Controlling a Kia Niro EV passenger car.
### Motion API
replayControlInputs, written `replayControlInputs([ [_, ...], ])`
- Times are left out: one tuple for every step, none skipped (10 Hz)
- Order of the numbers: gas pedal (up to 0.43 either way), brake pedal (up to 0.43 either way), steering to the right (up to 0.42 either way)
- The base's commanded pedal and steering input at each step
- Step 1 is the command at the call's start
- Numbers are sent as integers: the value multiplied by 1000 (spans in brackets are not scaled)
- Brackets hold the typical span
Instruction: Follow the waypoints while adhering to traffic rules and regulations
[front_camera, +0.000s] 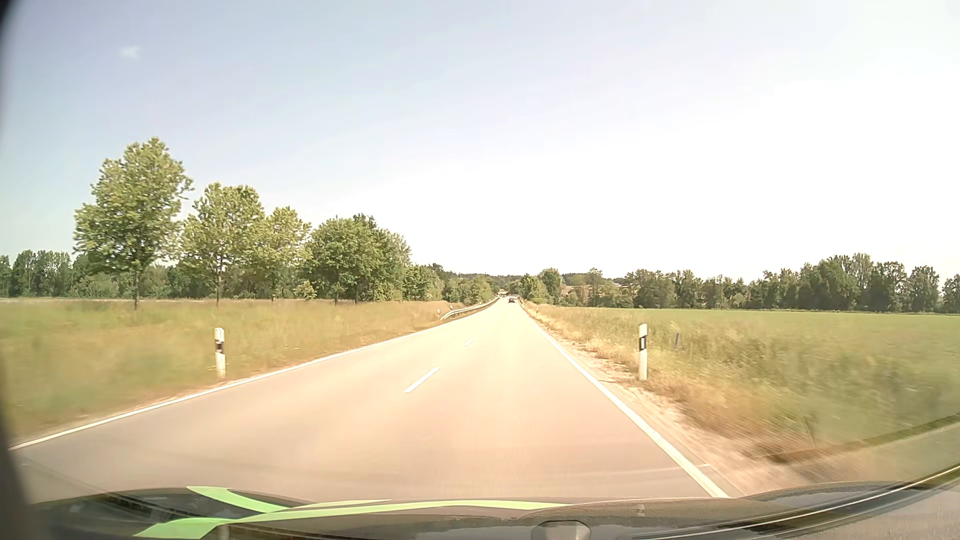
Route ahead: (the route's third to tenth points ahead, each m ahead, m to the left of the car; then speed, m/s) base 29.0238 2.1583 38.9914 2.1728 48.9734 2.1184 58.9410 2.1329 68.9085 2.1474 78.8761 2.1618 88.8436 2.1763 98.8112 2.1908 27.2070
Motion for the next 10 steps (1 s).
replayControlInputs([
  [240,0,-1],
  [228,0,-1],
  [228,0,-1],
  [228,0,-1],
  [240,0,-1],
  [240,0,-1],
  [240,0,0],
  [248,0,0],
  [248,0,0],
  [248,0,0],
])
